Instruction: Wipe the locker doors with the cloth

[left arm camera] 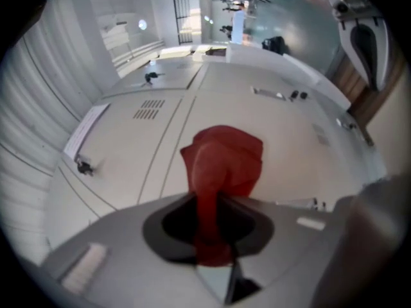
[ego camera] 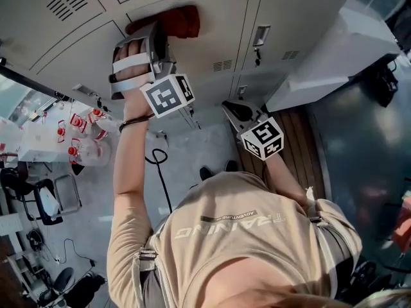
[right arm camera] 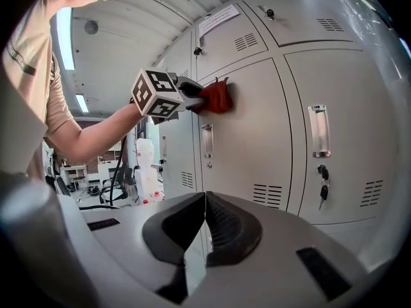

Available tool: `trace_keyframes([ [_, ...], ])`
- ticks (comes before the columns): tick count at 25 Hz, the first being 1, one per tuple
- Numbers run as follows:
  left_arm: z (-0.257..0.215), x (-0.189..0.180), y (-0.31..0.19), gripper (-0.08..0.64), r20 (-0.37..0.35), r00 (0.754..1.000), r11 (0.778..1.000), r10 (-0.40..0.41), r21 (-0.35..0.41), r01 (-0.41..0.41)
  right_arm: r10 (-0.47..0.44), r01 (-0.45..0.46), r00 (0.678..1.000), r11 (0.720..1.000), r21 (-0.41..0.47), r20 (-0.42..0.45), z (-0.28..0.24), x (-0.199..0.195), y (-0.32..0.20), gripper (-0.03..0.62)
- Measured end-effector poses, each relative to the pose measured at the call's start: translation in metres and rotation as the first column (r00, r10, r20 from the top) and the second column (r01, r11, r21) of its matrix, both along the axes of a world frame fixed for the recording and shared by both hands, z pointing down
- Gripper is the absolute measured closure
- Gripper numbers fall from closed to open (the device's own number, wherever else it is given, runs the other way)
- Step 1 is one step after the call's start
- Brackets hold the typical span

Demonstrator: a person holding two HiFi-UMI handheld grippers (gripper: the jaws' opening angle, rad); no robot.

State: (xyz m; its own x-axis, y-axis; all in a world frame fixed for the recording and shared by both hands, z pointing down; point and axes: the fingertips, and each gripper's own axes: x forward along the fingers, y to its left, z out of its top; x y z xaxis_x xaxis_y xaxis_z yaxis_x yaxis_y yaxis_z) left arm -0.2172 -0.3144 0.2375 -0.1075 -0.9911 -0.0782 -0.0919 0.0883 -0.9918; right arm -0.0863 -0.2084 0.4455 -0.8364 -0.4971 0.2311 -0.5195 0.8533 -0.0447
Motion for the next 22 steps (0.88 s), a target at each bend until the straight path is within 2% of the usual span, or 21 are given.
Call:
trace_keyframes([
  [4, 0.051, 0.001, -0.002, 0.492, -0.076, 0.997, 0.993, 0.005, -0.118, -0.014, 0.007, -0.007, 1.000, 1.000, -0.015, -0.009, 0.007, 0.000, 0.004, 0.577],
  [9, 0.079, 0.005, 0.004, 0.492, -0.123, 0.992, 0.994, 0.007, -0.105, -0.020, 0.012, -0.012, 1.000, 1.000, -0.029, -0.026, 0.014, 0.001, 0.005, 0.577],
  [15, 0.147, 0.003, 0.006, 0.491, -0.162, 0.987, 0.974, -0.018, -0.227, -0.020, 0.031, -0.033, 0.999, 0.999, -0.037, -0.040, 0.017, 0.007, 0.002, 0.577],
  [22, 0.183, 0.004, 0.010, 0.491, -0.189, 0.981, 0.970, -0.037, -0.243, -0.010, 0.034, -0.037, 0.997, 0.998, -0.053, -0.063, 0.025, 0.015, 0.001, 0.577],
])
